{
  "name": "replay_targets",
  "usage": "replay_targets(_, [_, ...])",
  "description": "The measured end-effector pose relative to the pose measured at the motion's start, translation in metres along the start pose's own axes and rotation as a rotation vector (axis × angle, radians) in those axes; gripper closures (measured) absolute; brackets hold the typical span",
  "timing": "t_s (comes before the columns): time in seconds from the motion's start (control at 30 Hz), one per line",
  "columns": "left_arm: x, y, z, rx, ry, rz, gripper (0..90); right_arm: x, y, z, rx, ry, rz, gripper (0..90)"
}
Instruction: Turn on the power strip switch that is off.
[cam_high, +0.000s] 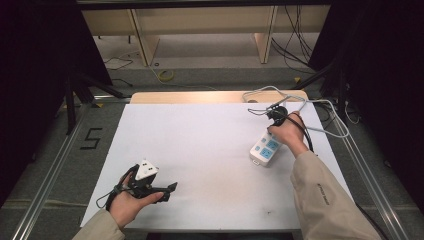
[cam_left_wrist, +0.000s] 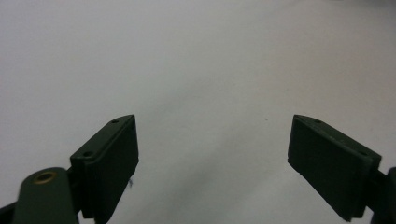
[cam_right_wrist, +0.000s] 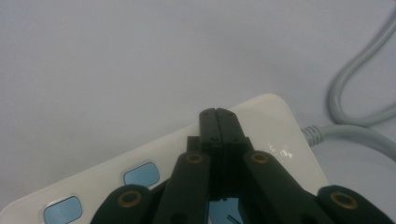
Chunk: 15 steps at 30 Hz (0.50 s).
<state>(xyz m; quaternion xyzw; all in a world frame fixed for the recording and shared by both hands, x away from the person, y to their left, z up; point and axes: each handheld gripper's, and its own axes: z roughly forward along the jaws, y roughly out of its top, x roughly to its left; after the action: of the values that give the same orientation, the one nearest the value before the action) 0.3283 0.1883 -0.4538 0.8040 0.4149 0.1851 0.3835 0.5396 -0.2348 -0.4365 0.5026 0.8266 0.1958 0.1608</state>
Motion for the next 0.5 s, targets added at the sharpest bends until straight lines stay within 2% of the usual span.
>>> replay_targets(0.2, [-0.0004, 0.0, -0.0003, 0.003, -0.001, 0.005, 16.1, 0.0005, 0.0013, 0.0013, 0.02, 0.002, -0.005, 90.0])
replay_targets(0.5, [-0.0001, 0.0, -0.0005, 0.003, -0.001, 0.005, 16.2, -0.0008, 0.0008, 0.0014, 0.011, 0.012, 0.012, 90.0])
